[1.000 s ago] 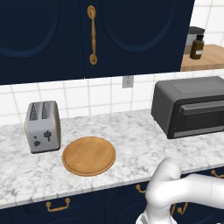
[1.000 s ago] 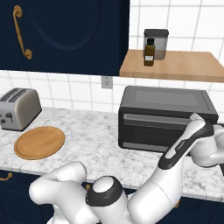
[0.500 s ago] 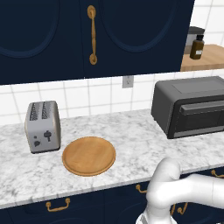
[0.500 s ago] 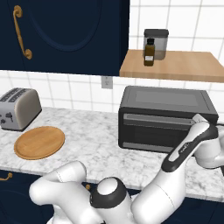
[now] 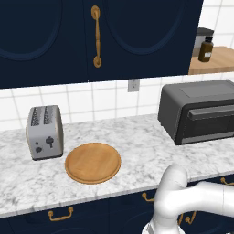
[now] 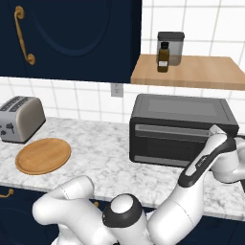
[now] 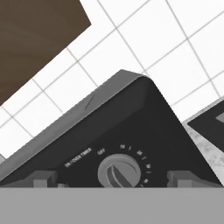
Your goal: Pick up the kebab skewer and baguette bread, and place them inside the toaster oven. Close the toaster oven door and start by setting the timer.
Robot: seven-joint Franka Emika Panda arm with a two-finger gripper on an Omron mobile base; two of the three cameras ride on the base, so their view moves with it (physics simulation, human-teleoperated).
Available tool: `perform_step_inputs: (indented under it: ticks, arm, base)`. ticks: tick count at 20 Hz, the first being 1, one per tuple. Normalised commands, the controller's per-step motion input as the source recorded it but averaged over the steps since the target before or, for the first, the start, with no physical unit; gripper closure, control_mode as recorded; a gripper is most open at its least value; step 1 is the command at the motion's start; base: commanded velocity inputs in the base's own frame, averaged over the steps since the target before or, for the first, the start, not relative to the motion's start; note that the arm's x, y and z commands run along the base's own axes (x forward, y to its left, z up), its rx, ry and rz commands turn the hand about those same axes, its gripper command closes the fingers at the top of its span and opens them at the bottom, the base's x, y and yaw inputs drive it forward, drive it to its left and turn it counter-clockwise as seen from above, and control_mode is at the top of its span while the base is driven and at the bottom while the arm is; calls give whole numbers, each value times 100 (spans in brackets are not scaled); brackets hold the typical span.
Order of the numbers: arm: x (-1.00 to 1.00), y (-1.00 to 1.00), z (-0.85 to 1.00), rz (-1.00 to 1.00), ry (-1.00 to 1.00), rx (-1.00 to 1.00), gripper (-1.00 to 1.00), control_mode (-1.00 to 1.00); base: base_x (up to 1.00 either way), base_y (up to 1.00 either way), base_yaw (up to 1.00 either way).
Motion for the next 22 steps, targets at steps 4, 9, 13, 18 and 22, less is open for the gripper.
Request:
perform_step_inputs:
  ticks: [4, 9, 13, 18, 22]
  arm:
    - [2, 0, -6, 0, 0, 0, -100, -100]
    - [10, 6, 0, 0, 0, 0, -100, -100]
    - [5, 13, 0, 0, 0, 0, -100, -100]
    - [2, 0, 0, 0, 0, 0, -100, -100]
    - [12, 0, 0, 0, 0, 0, -100, -100]
  base:
    - [0, 0, 0]
    - [0, 0, 0]
    - [0, 0, 0]
    - [0, 0, 0]
    - [0, 0, 0]
